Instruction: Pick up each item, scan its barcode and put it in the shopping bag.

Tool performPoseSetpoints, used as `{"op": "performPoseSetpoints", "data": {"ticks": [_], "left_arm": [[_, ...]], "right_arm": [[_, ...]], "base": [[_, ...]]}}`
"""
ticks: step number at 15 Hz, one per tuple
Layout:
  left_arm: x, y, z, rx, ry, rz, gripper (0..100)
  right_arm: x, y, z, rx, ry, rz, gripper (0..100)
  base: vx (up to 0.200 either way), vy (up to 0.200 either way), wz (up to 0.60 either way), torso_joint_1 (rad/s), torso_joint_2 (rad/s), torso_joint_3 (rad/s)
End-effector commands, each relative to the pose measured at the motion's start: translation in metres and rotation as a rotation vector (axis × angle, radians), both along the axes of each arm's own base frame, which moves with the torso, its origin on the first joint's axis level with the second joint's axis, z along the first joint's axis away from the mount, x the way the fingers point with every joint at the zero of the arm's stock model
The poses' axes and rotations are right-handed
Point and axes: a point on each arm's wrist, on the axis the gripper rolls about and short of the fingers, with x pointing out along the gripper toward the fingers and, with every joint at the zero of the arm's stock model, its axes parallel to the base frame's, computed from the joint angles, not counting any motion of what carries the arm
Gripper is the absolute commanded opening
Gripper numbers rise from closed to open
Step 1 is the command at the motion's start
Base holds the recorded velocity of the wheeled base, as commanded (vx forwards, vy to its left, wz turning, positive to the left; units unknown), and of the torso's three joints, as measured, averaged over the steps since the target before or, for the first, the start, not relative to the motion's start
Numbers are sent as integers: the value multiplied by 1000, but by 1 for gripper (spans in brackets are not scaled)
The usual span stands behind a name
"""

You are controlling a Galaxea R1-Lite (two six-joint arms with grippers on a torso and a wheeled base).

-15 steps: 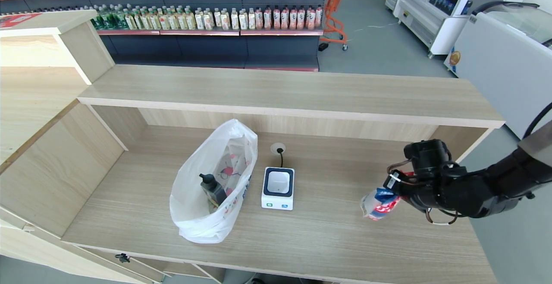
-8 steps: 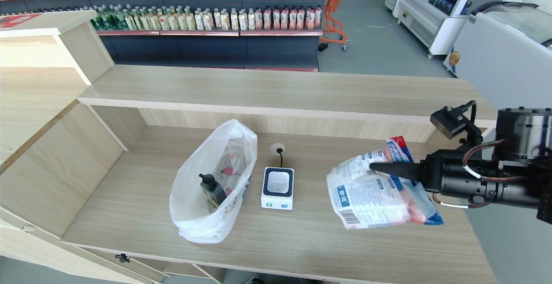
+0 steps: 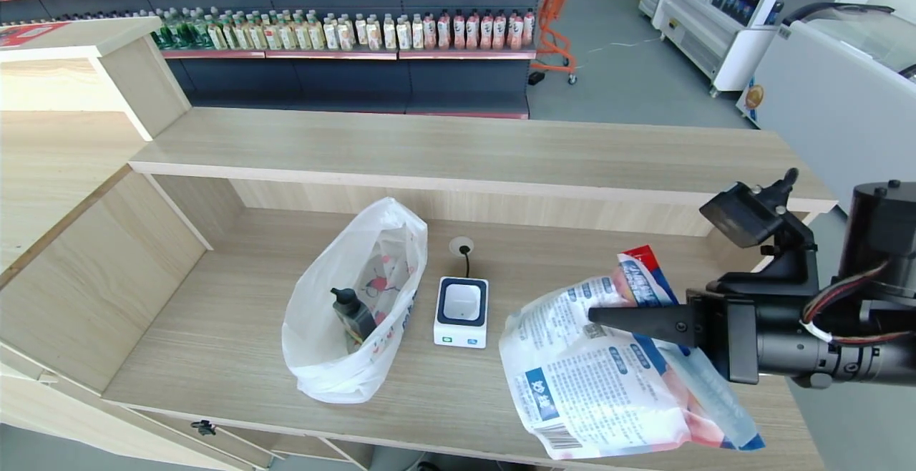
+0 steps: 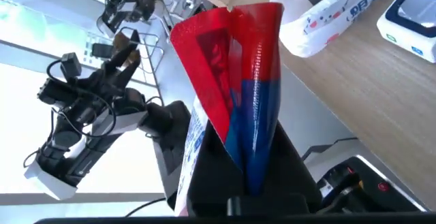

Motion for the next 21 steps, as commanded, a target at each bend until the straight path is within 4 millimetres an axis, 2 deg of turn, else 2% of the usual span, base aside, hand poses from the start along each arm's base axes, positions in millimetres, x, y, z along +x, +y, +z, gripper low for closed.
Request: {"op": "performPoseSetpoints", "data": {"ticks": [1, 6, 11, 16, 17, 19, 21], "left_arm": [[0, 0, 0, 0, -1, 0, 100], [0, 0, 0, 0, 0, 0, 100], [0, 0, 0, 0, 0, 0, 100], [0, 0, 0, 0, 0, 0, 100], [0, 0, 0, 0, 0, 0, 100], [0, 0, 0, 0, 0, 0, 100], [0, 0, 0, 0, 0, 0, 100]], "right_arm": [[-7, -1, 7, 38, 32, 3, 0], [-8, 0, 11, 75, 111, -3, 0], [-9, 0, 6, 60, 140, -2, 0], [-11, -2, 11, 65, 105, -11, 0], [-12, -4, 13, 57, 58, -21, 0], [-20, -26, 17, -27, -176, -88, 0], [-30, -55, 11, -224, -391, -168, 0]], "base": [[0, 0, 0, 0, 0, 0], [0, 0, 0, 0, 0, 0], [0, 0, 0, 0, 0, 0], [0, 0, 0, 0, 0, 0], [0, 0, 0, 0, 0, 0], [0, 0, 0, 0, 0, 0], [0, 0, 0, 0, 0, 0]]}}
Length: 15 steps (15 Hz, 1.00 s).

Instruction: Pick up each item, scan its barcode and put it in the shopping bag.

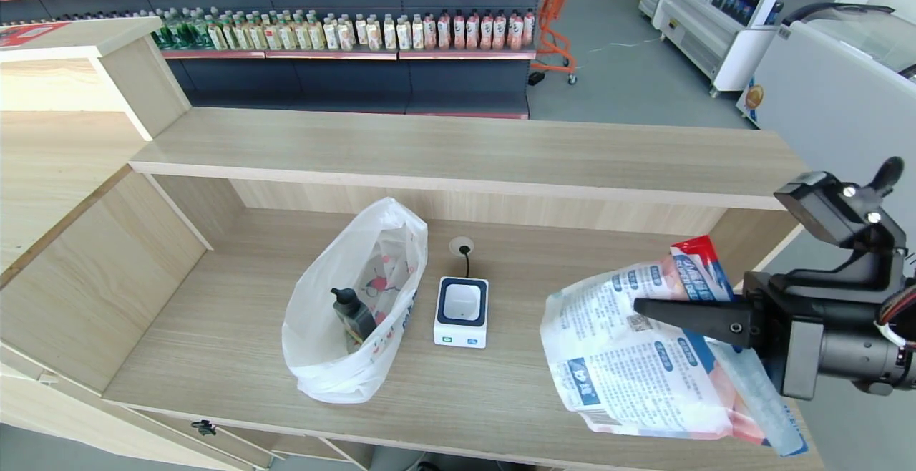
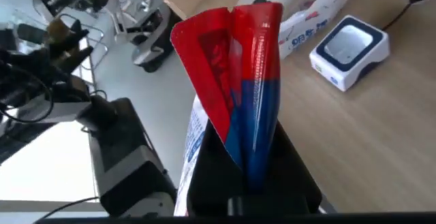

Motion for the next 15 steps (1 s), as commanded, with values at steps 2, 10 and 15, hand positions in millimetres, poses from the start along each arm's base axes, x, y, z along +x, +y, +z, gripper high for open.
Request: {"op": "performPoseSetpoints", "data": {"ticks": [2, 10, 15], "left_arm": [[0, 0, 0, 0, 0, 0, 100], [0, 0, 0, 3, 2, 0, 100], [0, 0, 0, 5, -2, 0, 100]], "right_arm": [[-15, -53, -14, -380, -263, -311, 0], [-27, -60, -20, -462, -307, -374, 0], [-25, -60, -20, -365, -192, -412, 0]], "base": [[0, 0, 0, 0, 0, 0], [0, 0, 0, 0, 0, 0], [0, 160, 0, 0, -2, 1]]}}
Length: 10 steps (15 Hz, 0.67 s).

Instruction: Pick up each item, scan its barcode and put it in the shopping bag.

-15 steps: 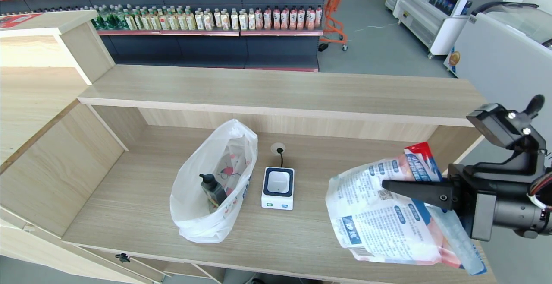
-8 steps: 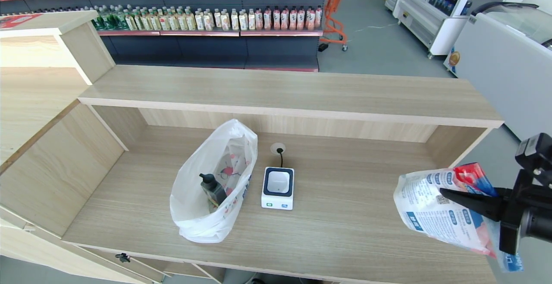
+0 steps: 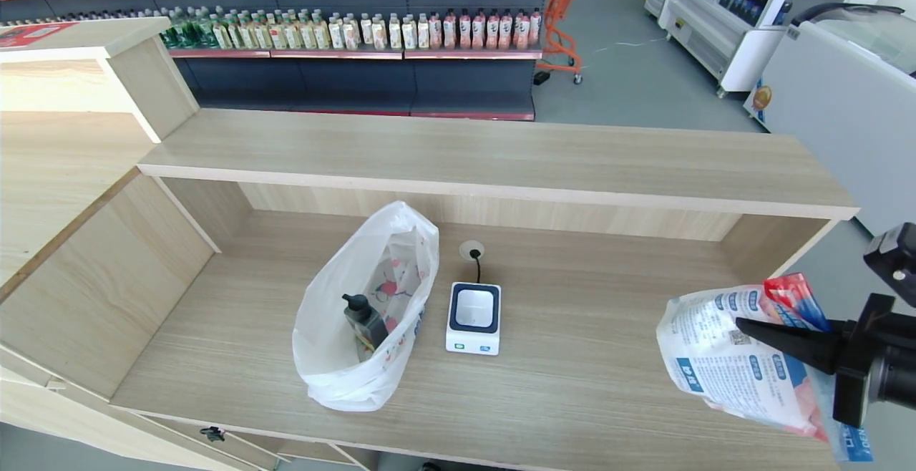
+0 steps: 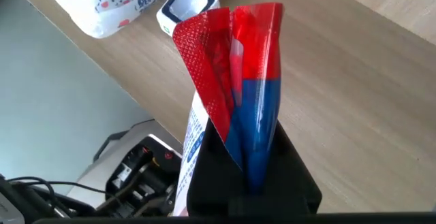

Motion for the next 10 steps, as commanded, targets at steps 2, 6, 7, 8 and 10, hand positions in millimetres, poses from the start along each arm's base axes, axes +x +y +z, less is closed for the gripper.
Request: {"op": "performPoseSetpoints", "data": {"ticks": [2, 6, 7, 8, 10], "left_arm": [[0, 0, 0, 1, 0, 0, 100], [0, 0, 0, 1, -1, 0, 100], [0, 0, 0, 1, -1, 0, 100], [0, 0, 0, 1, 0, 0, 100], [0, 0, 0, 2, 0, 0, 100]], "right_arm": [[7, 1, 4, 42, 20, -13, 0], [20, 2, 0, 53, 68, -23, 0], [21, 2, 0, 53, 71, -23, 0], [22, 2, 0, 54, 72, -22, 0], [24, 2, -2, 53, 84, -21, 0]], "base": [[0, 200, 0, 15, 2, 0], [0, 200, 0, -1, 2, 4], [0, 200, 0, 2, 2, 7], [0, 200, 0, 2, -2, -2], [0, 200, 0, 2, 0, 5]]}}
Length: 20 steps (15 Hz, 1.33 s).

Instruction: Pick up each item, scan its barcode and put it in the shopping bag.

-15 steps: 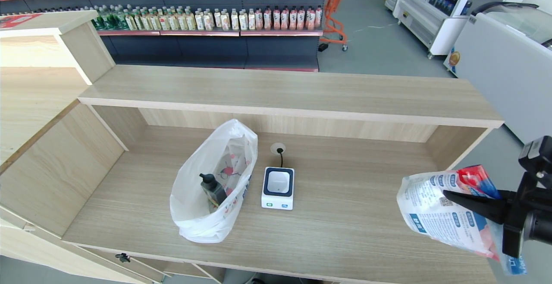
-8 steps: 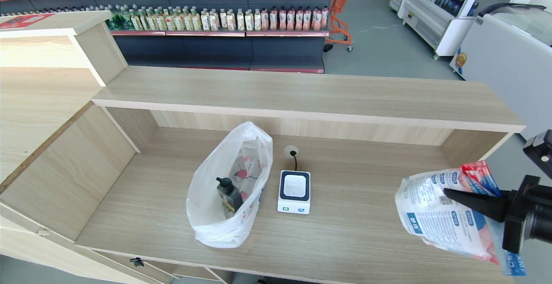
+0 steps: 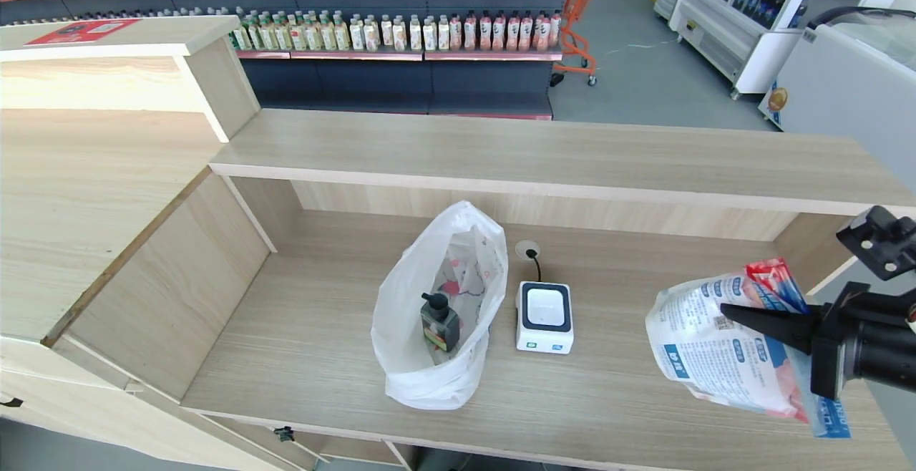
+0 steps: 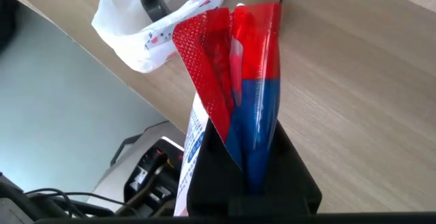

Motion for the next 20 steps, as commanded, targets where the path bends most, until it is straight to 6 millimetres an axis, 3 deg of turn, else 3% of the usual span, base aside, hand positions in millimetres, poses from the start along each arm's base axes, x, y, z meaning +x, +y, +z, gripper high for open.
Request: {"op": "performPoseSetpoints", "data": {"ticks": [1, 5, 10, 16, 20], "left_arm": [[0, 0, 0, 1, -1, 0, 100], [0, 0, 0, 4, -1, 0, 100], [0, 0, 0, 1, -1, 0, 100], [0, 0, 0, -3, 0, 0, 100], [0, 0, 0, -3, 0, 0, 100]], "right_arm": [[5, 1, -5, -3, 26, 0, 0], [23, -1, -20, -74, 68, -12, 0], [48, 2, -30, -141, 12, 23, 0], [72, 3, -55, -297, -47, 108, 0], [90, 2, -75, -431, -154, 256, 0]], "base": [[0, 200, 0, -2, -2, -2], [50, 50, 0, 1, 1, -1], [200, 0, 0, 0, -2, 1], [0, 0, 0, 0, 0, 0], [0, 0, 0, 0, 0, 0]]}}
